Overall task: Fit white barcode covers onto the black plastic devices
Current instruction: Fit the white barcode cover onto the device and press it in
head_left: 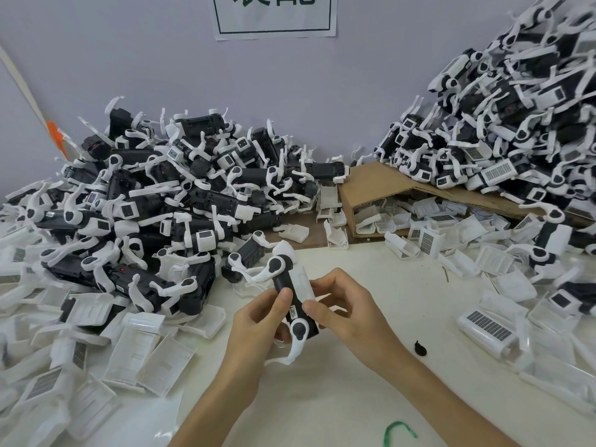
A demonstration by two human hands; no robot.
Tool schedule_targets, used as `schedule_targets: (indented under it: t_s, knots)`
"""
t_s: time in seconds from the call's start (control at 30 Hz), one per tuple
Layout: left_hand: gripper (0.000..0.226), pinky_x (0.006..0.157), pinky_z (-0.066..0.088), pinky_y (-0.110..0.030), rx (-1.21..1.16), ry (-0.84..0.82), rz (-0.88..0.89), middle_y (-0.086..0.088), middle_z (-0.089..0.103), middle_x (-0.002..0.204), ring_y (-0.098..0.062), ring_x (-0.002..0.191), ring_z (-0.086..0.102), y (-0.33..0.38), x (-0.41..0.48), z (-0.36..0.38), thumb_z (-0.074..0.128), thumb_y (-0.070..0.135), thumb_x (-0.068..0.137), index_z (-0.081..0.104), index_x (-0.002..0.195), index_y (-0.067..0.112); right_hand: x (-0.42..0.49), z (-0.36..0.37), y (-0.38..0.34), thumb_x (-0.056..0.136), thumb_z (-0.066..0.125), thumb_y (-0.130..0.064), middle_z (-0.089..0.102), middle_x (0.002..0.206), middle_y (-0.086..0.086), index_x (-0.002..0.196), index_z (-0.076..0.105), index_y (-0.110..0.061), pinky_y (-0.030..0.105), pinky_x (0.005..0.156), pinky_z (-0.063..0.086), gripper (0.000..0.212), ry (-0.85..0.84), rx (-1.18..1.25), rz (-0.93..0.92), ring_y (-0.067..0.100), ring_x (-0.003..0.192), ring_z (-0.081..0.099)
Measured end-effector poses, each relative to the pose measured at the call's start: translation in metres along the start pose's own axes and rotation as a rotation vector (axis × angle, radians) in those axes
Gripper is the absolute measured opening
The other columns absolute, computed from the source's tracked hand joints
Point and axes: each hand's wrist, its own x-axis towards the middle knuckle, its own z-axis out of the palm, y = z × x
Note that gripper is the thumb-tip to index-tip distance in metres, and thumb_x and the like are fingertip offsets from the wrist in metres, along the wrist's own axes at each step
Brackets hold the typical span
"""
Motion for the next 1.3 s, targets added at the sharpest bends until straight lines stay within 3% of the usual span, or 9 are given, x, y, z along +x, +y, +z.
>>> schedule_targets:
  t_s: [0.13, 0.3, 0.4, 0.5, 0.67, 0.8, 0.97, 1.13, 1.3]
  knots:
    - [0.038, 0.046, 0.039, -0.014, 0.019, 0.002, 0.034, 0.008, 0.055, 0.056, -0.008, 0.048, 0.046, -0.001, 0.001, -0.001, 0.064, 0.062, 0.068, 0.077, 0.079, 0.028, -0.001, 0.001, 0.0, 0.086, 0.068, -0.043, 0.073, 0.106, -0.009, 0.094, 0.062, -0.036, 0.033, 0.078, 0.058, 0.012, -0.016, -0.016, -0.019, 0.014, 0.09, 0.069]
    - [0.034, 0.056, 0.047, -0.017, 0.029, -0.026, 0.033, 0.008, 0.065, 0.063, -0.008, 0.056, 0.058, -0.004, 0.002, 0.0, 0.058, 0.058, 0.078, 0.077, 0.082, 0.032, -0.001, -0.001, 0.0, 0.099, 0.061, -0.024, 0.074, 0.101, -0.002, 0.106, 0.068, -0.015, 0.045, 0.079, 0.06, 0.013, 0.031, 0.001, -0.016, 0.022, 0.094, 0.069]
    - [0.033, 0.071, 0.055, -0.027, 0.036, -0.055, 0.053, 0.001, 0.075, 0.08, -0.015, 0.073, 0.069, -0.007, 0.003, -0.001, 0.056, 0.056, 0.082, 0.078, 0.093, 0.034, -0.001, -0.003, 0.0, 0.096, 0.065, -0.023, 0.075, 0.101, -0.004, 0.104, 0.07, -0.019, 0.039, 0.078, 0.056, 0.01, 0.057, -0.009, -0.006, 0.02, 0.093, 0.069]
    - [0.033, 0.07, 0.055, -0.025, 0.049, -0.049, 0.064, -0.002, 0.075, 0.081, -0.017, 0.074, 0.068, -0.008, 0.004, -0.002, 0.055, 0.056, 0.083, 0.077, 0.093, 0.033, -0.003, -0.001, 0.002, 0.096, 0.066, -0.023, 0.076, 0.101, -0.006, 0.104, 0.071, -0.021, 0.035, 0.078, 0.055, 0.01, 0.067, -0.018, -0.009, 0.018, 0.092, 0.069]
    - [0.031, 0.079, 0.055, -0.034, 0.079, -0.054, 0.088, -0.006, 0.077, 0.09, -0.019, 0.081, 0.07, -0.011, 0.005, -0.003, 0.052, 0.053, 0.086, 0.076, 0.095, 0.035, -0.003, 0.002, 0.004, 0.096, 0.067, -0.023, 0.076, 0.1, -0.007, 0.106, 0.072, -0.023, 0.042, 0.084, 0.057, 0.011, 0.085, -0.032, -0.014, 0.017, 0.093, 0.07]
    - [0.03, 0.075, 0.053, -0.019, 0.115, -0.058, 0.118, 0.002, 0.078, 0.095, -0.011, 0.084, 0.07, -0.011, 0.006, -0.003, 0.049, 0.052, 0.089, 0.075, 0.096, 0.041, -0.003, 0.0, 0.004, 0.095, 0.067, -0.029, 0.076, 0.105, -0.01, 0.11, 0.071, -0.027, 0.038, 0.086, 0.057, 0.016, 0.077, -0.037, -0.033, 0.012, 0.101, 0.07]
    - [0.038, 0.095, 0.052, -0.047, 0.084, -0.064, 0.077, -0.003, 0.077, 0.102, -0.031, 0.1, 0.071, -0.012, 0.006, -0.004, 0.047, 0.05, 0.092, 0.075, 0.104, 0.027, -0.003, 0.001, 0.003, 0.088, 0.068, -0.036, 0.075, 0.101, -0.009, 0.111, 0.07, -0.029, 0.026, 0.077, 0.056, 0.024, 0.065, -0.026, -0.039, 0.011, 0.1, 0.07]
    - [0.038, 0.083, 0.054, -0.051, 0.037, -0.05, 0.027, -0.014, 0.076, 0.091, -0.035, 0.075, 0.071, -0.01, 0.008, -0.005, 0.057, 0.059, 0.083, 0.077, 0.098, 0.031, -0.001, -0.001, 0.004, 0.094, 0.062, -0.036, 0.076, 0.103, -0.006, 0.111, 0.068, -0.024, 0.041, 0.084, 0.058, 0.021, 0.026, 0.014, 0.003, 0.013, 0.101, 0.07]
    - [0.046, 0.079, 0.054, -0.056, -0.037, -0.012, 0.005, -0.019, 0.075, 0.091, -0.033, 0.069, 0.069, -0.011, 0.01, -0.005, 0.064, 0.063, 0.074, 0.079, 0.097, 0.026, -0.001, 0.0, 0.001, 0.094, 0.061, -0.039, 0.076, 0.104, -0.009, 0.109, 0.066, -0.027, 0.027, 0.077, 0.053, 0.02, -0.004, -0.007, 0.01, 0.008, 0.101, 0.069]
